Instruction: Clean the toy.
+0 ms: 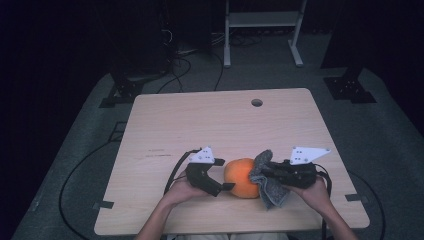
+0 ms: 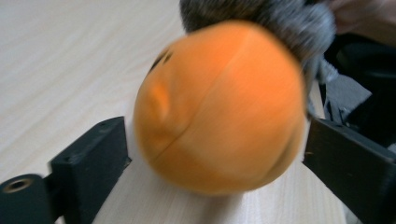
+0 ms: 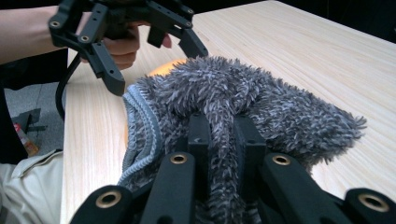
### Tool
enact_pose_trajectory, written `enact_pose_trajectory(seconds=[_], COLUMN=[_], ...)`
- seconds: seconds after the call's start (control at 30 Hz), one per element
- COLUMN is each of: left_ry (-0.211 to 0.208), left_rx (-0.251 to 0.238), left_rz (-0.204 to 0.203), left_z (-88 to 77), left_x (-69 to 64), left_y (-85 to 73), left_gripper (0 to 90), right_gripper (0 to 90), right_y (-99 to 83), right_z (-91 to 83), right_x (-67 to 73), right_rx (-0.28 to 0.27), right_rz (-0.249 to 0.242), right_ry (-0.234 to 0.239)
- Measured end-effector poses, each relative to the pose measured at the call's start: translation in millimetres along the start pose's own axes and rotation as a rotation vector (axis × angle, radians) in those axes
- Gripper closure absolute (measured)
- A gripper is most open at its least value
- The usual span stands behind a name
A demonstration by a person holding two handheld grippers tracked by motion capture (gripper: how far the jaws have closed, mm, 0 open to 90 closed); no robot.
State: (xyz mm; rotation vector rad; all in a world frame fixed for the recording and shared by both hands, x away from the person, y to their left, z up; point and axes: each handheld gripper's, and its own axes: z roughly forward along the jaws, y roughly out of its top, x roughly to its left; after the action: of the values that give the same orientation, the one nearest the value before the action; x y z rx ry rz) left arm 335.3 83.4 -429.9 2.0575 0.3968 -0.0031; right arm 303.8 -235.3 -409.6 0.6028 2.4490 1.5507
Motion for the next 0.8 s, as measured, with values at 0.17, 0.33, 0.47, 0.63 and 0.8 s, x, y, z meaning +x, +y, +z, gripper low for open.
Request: enact_pose_trajectory(seconds=[0.17, 0.33, 0.47, 0.63, 0.8], left_ry=[-0.082, -0.159, -0.149, -0.068, 0.031], left_rx=[-0.004, 0.004, -0.027, -0.085, -0.059], left_rz=[-0.02, -0.036, -0.016, -0.013, -0.026], left_z=[16.2, 29.8, 32.8, 10.3, -20.8], left_x=[7.4, 11.0, 4.3, -19.3, -33.0], left_y=[0.5, 0.4, 3.6, 21.0, 30.5], left_gripper=[3.8, 3.0, 13.9, 27.9, 30.9], right_gripper=[79.0, 78.9, 78.9, 79.2, 79.2], right_y=[-10.8, -19.3, -23.6, -12.7, 0.1], right_z=[-10.4, -15.3, -18.9, -24.4, -12.4], right_x=[-2.9, -5.9, -8.5, -6.3, -3.1], right_rx=[-0.009, -0.014, -0.025, -0.067, -0.11], right_rz=[0.012, 0.027, 0.058, 0.054, 0.049], right_ry=[-0.008, -0.01, -0.017, -0.03, 0.0])
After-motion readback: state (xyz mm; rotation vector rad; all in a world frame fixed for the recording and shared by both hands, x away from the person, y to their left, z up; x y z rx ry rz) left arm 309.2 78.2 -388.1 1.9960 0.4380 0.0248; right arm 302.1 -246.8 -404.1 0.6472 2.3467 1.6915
